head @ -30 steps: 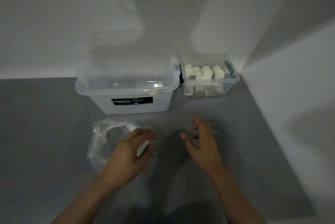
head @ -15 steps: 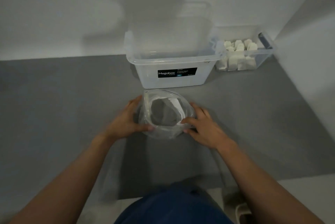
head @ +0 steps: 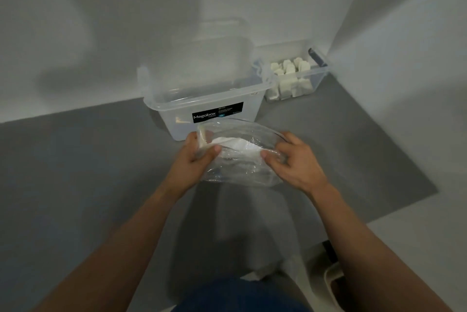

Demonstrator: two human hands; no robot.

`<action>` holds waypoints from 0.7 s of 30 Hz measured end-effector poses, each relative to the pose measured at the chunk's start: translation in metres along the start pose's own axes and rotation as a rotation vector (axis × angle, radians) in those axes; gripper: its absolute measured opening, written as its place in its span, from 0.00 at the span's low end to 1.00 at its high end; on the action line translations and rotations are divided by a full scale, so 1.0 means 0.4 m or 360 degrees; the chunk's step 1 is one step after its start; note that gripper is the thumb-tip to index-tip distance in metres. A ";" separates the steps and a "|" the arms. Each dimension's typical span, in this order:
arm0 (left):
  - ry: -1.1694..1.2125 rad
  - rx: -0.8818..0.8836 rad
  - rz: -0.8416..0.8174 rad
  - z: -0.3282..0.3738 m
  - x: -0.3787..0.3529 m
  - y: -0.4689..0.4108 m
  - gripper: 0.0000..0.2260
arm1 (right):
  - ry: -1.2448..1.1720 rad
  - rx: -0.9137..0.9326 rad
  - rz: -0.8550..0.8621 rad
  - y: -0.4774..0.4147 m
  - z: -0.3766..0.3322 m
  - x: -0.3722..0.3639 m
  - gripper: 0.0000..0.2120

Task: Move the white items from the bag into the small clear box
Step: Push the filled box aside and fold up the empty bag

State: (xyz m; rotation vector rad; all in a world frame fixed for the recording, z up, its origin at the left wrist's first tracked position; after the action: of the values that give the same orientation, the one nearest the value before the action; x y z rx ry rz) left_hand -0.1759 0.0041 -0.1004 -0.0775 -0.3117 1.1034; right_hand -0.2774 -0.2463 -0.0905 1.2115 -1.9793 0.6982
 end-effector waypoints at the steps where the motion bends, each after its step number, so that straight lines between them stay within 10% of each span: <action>1: 0.0057 -0.0035 -0.0047 0.015 -0.014 -0.007 0.17 | -0.0047 -0.0016 0.0105 0.003 -0.009 0.008 0.16; 4: 0.0023 -0.0257 -0.0249 0.058 -0.079 -0.029 0.22 | -0.0140 -0.0040 0.0270 0.013 -0.044 0.027 0.08; 11: -0.0162 -0.0782 -0.0618 0.139 -0.236 -0.030 0.28 | -0.1336 -0.0651 0.0525 0.058 -0.071 0.087 0.25; 16: -0.0073 -0.0622 -0.0707 0.194 -0.332 -0.003 0.22 | -0.2431 -0.0618 -0.0015 0.120 -0.002 0.177 0.17; 21: 0.0246 -0.0382 -0.0356 0.287 -0.513 0.043 0.08 | -0.2154 -0.0529 -0.0200 0.214 0.068 0.254 0.18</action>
State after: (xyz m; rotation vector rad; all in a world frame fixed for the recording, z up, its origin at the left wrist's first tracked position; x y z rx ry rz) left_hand -0.3080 -0.1807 -0.0375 -0.3319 -0.3046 0.8296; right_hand -0.3945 -0.2843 -0.0340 1.7598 -2.7872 -0.7579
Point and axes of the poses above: each hand's wrist, its own y-axis away from the middle knuckle, its own x-axis out of the back of the hand, z = x × y, the point moved 2 cm from there along -y, towards the middle knuckle, and after that the axes turned 12 degrees about -x, right-handed, at the moved point
